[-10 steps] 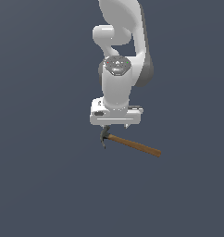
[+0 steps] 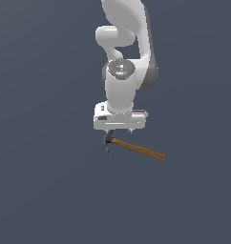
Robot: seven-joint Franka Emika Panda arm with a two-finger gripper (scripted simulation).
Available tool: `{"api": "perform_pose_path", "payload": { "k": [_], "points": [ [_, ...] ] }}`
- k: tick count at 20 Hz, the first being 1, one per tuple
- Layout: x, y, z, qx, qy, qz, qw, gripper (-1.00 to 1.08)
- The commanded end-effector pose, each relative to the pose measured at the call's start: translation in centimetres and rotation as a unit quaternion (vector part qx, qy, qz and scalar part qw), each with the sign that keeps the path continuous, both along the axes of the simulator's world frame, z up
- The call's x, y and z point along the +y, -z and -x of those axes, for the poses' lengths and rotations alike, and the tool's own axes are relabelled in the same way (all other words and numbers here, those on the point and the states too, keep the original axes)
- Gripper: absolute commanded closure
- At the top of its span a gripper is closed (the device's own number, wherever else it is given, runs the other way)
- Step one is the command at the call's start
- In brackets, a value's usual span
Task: Pick up the object and move it to a goal position.
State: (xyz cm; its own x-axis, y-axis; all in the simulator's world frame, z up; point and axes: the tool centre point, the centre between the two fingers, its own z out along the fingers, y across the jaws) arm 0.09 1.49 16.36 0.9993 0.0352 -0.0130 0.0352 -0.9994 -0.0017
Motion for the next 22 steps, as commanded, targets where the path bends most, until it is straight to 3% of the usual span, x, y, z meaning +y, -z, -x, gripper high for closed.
{"api": "perform_pose_path", "payload": {
  "k": [1,12,22],
  "points": [
    [0.1,0.1,-0.1,0.000,-0.003,-0.002,1.0000,-0.92],
    [0.3,0.5,-0.2,0.000,-0.021,-0.001,0.9998,-0.92],
    [1.3,2.3,-0.7,0.000,-0.117,0.002,0.9931,-0.92]
  ]
}}
